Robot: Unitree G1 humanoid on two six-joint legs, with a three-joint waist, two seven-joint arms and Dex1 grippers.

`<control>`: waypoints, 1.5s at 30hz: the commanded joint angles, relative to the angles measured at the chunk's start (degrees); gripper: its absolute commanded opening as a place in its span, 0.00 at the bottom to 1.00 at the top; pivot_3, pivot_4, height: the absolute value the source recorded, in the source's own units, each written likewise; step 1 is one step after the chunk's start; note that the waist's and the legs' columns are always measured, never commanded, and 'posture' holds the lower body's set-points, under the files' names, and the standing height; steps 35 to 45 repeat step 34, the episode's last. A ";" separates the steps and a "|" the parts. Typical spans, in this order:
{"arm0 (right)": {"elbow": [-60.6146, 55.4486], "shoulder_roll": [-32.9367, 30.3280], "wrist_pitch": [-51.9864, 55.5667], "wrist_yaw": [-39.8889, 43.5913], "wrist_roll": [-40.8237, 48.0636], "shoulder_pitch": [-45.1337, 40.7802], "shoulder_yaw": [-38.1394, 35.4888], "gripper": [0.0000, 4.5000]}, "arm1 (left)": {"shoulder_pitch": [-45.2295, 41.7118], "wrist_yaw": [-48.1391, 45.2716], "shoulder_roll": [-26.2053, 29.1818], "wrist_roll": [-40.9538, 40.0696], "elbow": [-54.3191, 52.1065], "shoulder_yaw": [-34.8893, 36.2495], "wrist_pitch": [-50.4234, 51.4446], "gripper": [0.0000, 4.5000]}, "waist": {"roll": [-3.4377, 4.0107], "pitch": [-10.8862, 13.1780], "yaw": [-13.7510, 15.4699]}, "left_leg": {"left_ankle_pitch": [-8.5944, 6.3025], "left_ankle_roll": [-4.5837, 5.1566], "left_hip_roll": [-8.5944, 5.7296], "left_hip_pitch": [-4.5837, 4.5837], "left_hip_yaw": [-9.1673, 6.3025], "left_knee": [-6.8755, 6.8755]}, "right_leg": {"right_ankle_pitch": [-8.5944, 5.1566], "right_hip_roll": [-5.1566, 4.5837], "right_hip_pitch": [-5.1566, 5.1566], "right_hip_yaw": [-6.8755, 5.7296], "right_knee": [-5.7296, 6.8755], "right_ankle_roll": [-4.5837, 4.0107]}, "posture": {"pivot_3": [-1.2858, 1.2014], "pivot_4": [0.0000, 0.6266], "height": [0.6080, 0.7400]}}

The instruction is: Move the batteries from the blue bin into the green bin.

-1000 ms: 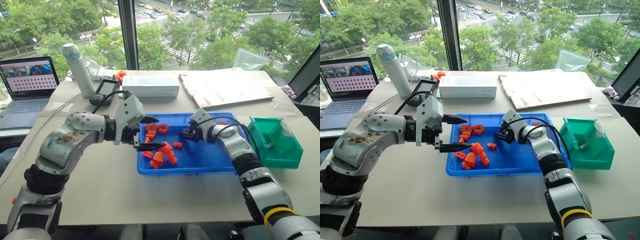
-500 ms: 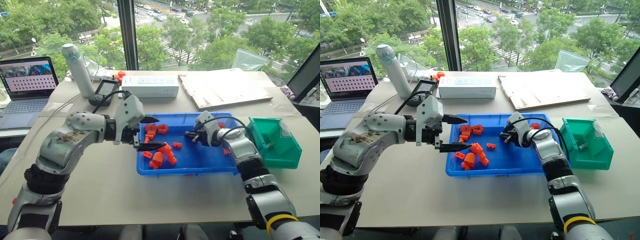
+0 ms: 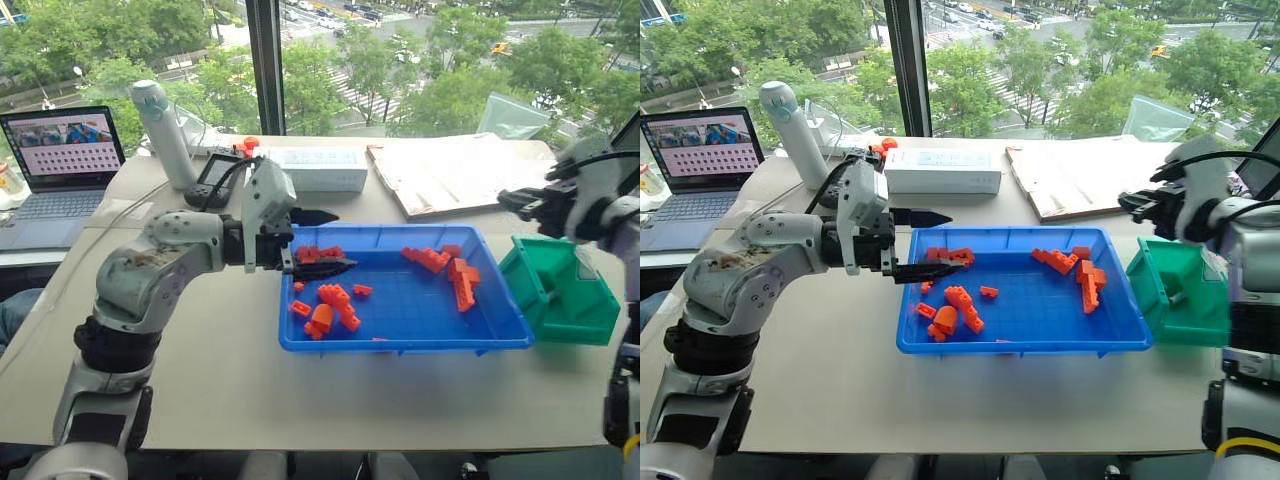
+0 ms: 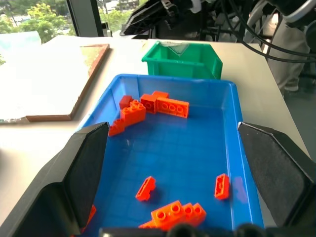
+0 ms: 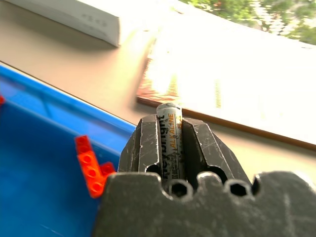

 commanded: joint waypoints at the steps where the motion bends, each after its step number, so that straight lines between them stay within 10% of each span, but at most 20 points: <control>1: 1.35 -2.09 0.14 -0.62 0.41 4.57 -3.17 0.07 | -1.85 1.96 -1.62 0.52 0.96 1.68 -2.70 1.00 | 0.00 0.00 -0.23 | 0.04 0.10 0.00 0.00 0.04 0.01 | 0.00 0.00 0.01 0.02 0.00 0.00 | 0.52 0.24 1.00; 6: 1.08 -1.51 -0.36 -2.54 -0.06 9.37 -2.50 0.07 | -1.69 2.57 -1.83 4.40 2.89 0.18 -6.70 1.00 | 0.02 0.01 -0.93 | 0.18 0.34 0.00 0.02 0.17 0.04 | 0.00 -0.04 -0.06 0.14 0.10 0.01 | 0.52 0.24 1.00; 15: 4.26 -1.35 -6.37 -5.40 1.05 3.46 -4.54 0.75 | -0.56 6.69 -1.93 7.42 2.88 2.82 -9.75 1.00 | 0.03 0.02 -0.96 | 0.18 0.34 -0.04 0.00 0.17 0.09 | 0.03 -0.07 -0.04 0.14 0.08 0.06 | 0.52 0.24 1.00; 27: -16.92 2.00 -9.17 11.24 15.74 17.00 -4.69 0.75 | 12.76 8.33 6.42 3.60 -2.53 13.59 -5.72 1.00 | 0.03 0.02 -0.90 | 0.10 0.46 0.01 -0.01 0.05 0.07 | 0.02 -0.11 0.01 0.11 0.05 0.09 | 0.52 0.24 1.00; 45: -16.05 7.34 -9.39 6.70 16.95 17.06 -3.98 0.75 | 18.26 9.13 8.64 -3.17 -4.51 18.91 2.00 1.00 | 0.01 0.01 -0.76 | -0.16 0.01 0.11 0.02 -0.28 0.16 | 0.14 -0.12 0.00 0.11 -0.01 0.06 | 0.52 0.24 1.00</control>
